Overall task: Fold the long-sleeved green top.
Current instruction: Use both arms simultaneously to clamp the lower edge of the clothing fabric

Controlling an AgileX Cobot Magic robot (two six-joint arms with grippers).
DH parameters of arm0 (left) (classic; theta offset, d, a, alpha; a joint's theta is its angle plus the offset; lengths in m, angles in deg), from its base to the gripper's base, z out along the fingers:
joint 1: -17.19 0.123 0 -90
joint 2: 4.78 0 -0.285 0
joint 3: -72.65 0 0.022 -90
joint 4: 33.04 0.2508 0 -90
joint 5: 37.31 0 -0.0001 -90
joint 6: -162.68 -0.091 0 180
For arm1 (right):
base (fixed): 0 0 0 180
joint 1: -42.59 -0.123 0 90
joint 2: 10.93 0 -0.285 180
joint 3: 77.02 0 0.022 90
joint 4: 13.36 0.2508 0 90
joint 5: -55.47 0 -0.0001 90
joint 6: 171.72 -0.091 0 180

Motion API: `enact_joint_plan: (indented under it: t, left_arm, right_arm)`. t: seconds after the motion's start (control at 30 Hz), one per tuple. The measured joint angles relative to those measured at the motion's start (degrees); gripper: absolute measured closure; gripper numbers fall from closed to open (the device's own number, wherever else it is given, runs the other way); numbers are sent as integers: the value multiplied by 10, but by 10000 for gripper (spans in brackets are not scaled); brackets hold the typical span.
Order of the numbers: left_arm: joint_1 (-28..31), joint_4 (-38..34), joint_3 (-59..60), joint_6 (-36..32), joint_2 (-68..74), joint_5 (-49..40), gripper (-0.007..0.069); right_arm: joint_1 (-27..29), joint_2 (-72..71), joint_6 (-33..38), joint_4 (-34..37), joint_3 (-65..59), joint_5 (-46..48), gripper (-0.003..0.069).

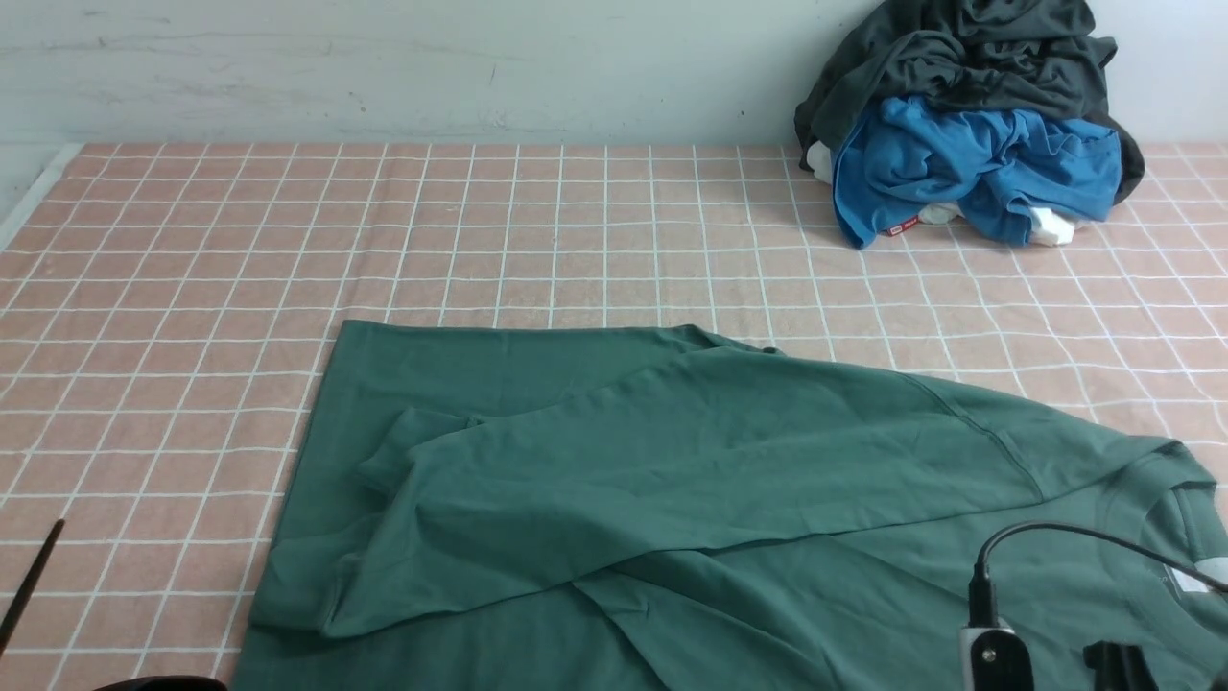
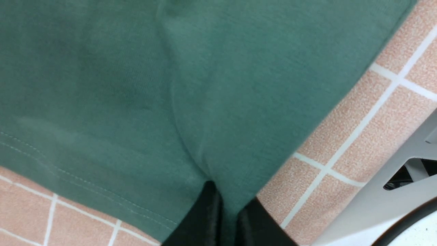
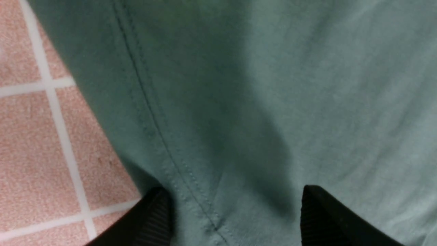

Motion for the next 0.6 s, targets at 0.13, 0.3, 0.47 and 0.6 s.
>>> enact_joint_plan:
  t: [0.13, 0.3, 0.47, 0.6]
  left_arm:
    - [0, 0, 0, 0, 0, 0, 615]
    - [0, 0, 0, 0, 0, 0, 615]
    - [0, 3, 0, 0, 0, 1, 615]
    - [0, 17, 0, 0, 0, 1, 615]
  right_arm:
    - [0, 13, 6, -8, 4, 0, 197]
    - [0, 15, 9, -9, 5, 0, 244]
    - [-1, 18, 9, -6, 5, 2, 401]
    - [-1, 20, 9, -8, 5, -3, 556]
